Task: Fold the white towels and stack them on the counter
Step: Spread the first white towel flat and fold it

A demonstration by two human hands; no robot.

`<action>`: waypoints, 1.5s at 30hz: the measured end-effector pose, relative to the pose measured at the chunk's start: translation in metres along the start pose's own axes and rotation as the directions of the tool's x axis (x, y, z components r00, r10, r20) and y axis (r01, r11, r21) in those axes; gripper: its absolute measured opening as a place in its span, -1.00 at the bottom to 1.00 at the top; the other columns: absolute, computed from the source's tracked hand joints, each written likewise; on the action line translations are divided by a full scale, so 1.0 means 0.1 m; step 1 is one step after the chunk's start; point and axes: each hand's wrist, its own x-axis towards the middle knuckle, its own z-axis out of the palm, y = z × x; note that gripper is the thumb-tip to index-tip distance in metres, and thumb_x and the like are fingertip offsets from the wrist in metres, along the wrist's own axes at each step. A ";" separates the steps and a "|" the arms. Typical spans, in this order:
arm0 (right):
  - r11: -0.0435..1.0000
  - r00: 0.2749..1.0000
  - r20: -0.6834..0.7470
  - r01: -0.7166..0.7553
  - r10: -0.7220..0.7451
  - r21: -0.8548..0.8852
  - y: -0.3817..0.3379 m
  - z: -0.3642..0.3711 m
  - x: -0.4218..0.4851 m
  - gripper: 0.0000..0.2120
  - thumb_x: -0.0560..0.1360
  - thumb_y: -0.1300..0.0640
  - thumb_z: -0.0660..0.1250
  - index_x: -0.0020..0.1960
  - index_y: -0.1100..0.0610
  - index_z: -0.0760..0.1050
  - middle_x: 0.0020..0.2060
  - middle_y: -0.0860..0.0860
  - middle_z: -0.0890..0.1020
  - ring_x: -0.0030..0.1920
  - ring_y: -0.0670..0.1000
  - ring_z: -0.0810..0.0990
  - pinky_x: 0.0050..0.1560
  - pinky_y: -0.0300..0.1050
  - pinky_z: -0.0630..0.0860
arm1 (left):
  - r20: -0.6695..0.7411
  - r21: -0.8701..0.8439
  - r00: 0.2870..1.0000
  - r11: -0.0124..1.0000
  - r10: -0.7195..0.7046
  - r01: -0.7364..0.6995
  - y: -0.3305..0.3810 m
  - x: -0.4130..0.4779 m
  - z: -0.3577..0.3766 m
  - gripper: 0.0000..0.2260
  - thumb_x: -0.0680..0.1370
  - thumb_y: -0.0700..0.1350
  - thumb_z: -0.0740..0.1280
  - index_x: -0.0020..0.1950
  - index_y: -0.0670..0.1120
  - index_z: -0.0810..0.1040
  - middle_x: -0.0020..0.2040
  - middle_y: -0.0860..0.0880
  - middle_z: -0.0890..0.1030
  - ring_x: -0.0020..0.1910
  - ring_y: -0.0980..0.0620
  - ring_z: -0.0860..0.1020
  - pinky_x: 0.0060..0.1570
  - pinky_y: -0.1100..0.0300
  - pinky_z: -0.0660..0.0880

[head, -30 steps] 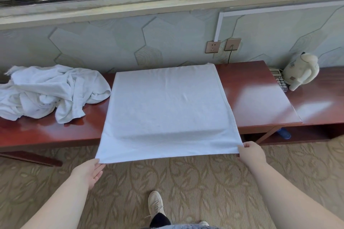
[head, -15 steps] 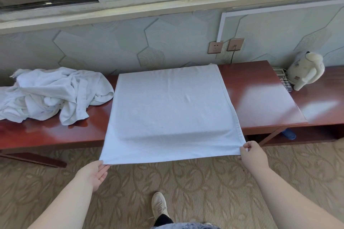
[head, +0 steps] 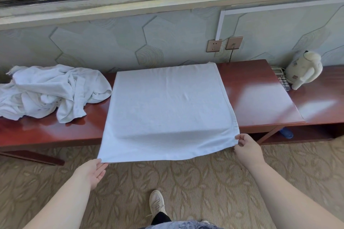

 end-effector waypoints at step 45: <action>0.995 0.995 -0.031 0.091 -0.090 0.030 -0.10 -0.08 0.36 -0.92 0.64 0.04 0.28 0.00 -0.05 0.53 -0.36 0.00 0.63 -0.36 0.04 0.55 -0.20 0.06 0.57 | -0.047 0.163 0.999 0.986 -0.023 0.030 0.01 0.18 -0.06 -0.71 0.72 -0.23 0.14 0.40 -0.27 0.45 0.28 -0.15 0.62 0.28 -0.06 0.59 0.19 0.10 0.45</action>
